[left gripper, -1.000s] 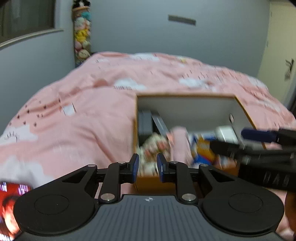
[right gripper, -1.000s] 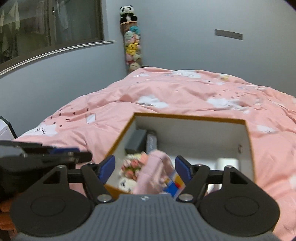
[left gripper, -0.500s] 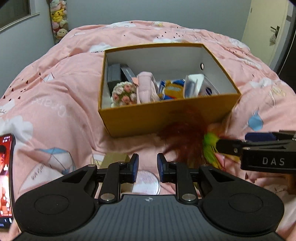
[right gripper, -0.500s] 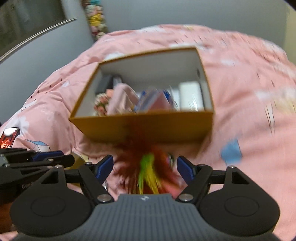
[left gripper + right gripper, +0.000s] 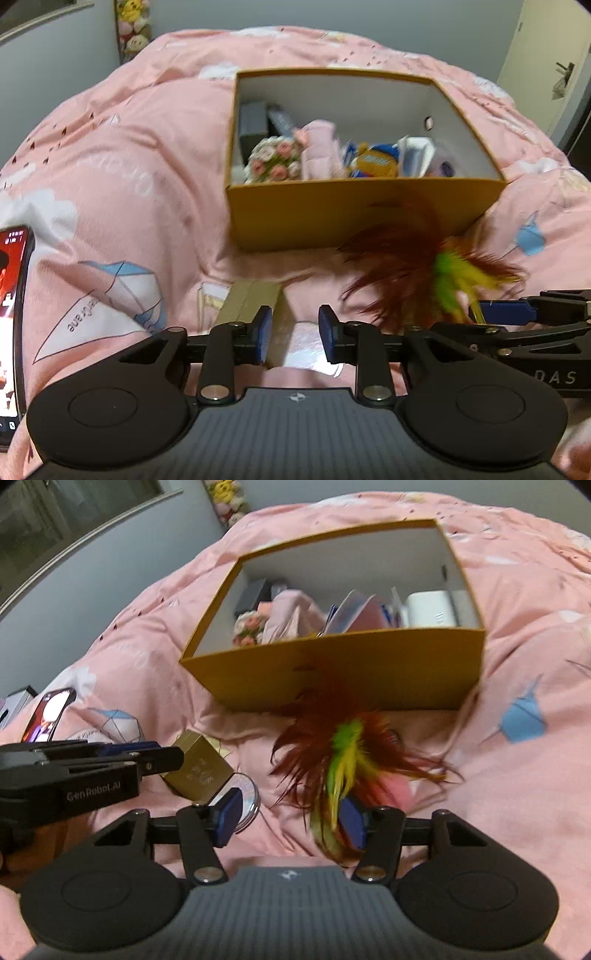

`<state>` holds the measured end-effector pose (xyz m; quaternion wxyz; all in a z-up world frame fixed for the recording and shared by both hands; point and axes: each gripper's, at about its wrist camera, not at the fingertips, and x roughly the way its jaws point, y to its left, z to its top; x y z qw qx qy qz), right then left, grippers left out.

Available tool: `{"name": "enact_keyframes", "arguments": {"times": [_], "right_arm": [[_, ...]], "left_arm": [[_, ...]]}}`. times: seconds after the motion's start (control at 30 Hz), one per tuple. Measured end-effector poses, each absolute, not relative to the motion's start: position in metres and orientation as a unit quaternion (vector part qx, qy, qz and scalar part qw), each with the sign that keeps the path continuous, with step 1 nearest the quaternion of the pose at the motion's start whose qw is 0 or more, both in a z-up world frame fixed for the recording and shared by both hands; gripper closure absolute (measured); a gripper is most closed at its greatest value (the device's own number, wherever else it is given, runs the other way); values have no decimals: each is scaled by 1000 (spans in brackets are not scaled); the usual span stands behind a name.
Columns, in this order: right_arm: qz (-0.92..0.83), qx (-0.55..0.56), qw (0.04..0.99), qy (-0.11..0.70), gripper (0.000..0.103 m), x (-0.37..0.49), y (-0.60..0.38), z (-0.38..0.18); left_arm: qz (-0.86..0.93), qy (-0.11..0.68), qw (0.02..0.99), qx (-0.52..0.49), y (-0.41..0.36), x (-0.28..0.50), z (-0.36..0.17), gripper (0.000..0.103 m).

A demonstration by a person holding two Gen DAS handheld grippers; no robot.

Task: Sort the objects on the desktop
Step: 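Grasp the gold box with the left tool while the right tool grasps the round mirror compact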

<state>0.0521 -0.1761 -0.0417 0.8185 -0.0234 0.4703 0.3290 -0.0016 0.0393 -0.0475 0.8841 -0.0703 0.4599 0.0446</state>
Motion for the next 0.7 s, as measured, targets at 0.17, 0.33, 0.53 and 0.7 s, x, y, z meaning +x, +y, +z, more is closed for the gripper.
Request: {"name": "enact_keyframes", "arguments": {"times": [0.17,0.33,0.53,0.7], "right_arm": [[376,-43,791,482,63,59,-154,-46],[395,-67,750,527,63,86,-117,-66],[391,-54,714,578,63,106,-101,-101],[391,-40,691,607,63,111,-100,-118]], "left_arm": [[49,479,875,-49,53,5,-53,49],[32,497,867,8,53,22,-62,40],[26,527,849,-31,68,36,-87,39],[15,540,839,-63,78,42,-96,38]]}}
